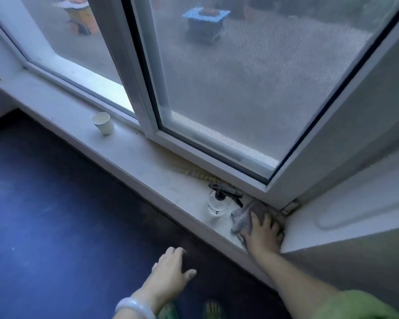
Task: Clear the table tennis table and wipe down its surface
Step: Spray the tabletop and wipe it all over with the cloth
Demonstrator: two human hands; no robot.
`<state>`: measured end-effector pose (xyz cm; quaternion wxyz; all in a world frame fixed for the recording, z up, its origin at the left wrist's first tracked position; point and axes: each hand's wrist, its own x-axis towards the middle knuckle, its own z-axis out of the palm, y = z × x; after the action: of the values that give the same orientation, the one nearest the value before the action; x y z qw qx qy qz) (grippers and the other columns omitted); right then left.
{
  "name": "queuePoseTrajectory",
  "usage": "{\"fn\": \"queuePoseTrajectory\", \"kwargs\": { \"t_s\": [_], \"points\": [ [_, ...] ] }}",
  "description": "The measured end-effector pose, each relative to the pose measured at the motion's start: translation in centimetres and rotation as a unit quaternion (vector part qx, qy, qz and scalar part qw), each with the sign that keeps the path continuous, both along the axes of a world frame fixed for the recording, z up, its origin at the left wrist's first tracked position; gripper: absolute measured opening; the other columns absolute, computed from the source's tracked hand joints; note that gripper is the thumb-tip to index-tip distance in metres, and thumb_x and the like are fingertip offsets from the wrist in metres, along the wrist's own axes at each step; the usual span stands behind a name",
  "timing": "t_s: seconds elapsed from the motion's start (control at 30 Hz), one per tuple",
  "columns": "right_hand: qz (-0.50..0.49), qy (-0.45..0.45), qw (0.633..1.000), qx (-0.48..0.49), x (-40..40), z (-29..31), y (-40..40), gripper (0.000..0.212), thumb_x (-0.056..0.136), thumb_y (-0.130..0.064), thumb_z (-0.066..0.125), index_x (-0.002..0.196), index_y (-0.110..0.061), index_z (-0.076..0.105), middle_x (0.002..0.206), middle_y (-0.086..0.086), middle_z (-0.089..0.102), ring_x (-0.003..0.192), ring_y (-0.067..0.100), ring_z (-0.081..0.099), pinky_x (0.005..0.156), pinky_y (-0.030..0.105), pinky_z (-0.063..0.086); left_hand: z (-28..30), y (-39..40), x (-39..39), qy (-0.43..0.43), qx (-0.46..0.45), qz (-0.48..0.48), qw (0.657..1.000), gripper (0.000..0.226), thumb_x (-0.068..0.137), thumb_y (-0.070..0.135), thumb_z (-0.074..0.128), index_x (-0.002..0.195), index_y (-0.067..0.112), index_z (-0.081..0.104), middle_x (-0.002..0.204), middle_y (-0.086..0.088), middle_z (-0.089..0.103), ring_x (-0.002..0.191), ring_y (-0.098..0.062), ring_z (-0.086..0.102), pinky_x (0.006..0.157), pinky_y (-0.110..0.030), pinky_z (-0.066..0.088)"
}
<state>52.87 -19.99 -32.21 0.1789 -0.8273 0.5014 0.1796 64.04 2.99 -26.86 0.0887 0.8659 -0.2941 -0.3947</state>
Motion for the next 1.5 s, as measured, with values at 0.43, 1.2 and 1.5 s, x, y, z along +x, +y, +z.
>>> {"fn": "queuePoseTrajectory", "kwargs": {
  "t_s": [0.43,1.2,1.5],
  "points": [
    [-0.007,-0.118,0.993,-0.006,-0.7,-3.0,0.1,0.053,0.094,-0.038,0.059,0.143,-0.036,0.041,0.132,0.006,0.032,0.121,0.024,0.034,0.100,0.030,0.036,-3.3,-13.3,4.3,-0.003,-0.200,0.096,0.975,0.077,0.082,0.037,0.074,0.143,0.013,0.032,0.139,-0.005,0.033,0.130,-0.020,0.033,0.106,-0.024,0.027],
    [0.002,-0.140,0.988,0.066,0.2,-1.4,1.5,0.028,0.098,-0.029,0.050,0.126,-0.024,0.049,0.130,0.009,0.038,0.114,0.025,0.045,0.093,0.034,0.043,0.2,-4.0,4.2,0.137,-0.266,0.264,0.917,0.035,0.082,0.004,0.067,0.054,0.024,0.061,0.048,0.004,0.051,0.040,-0.004,0.044,0.042,-0.011,0.033],
    [0.193,-0.189,0.947,0.177,5.9,2.1,9.4,0.004,0.096,-0.025,0.049,0.097,-0.024,0.053,0.097,0.002,0.060,0.074,0.010,0.057,0.061,0.027,0.046,2.4,8.8,-0.7,-0.002,-0.223,0.473,0.852,0.012,0.081,0.016,0.071,0.075,0.018,0.061,0.057,0.012,0.061,0.049,0.002,0.055,0.048,-0.012,0.042]
  ]
}}
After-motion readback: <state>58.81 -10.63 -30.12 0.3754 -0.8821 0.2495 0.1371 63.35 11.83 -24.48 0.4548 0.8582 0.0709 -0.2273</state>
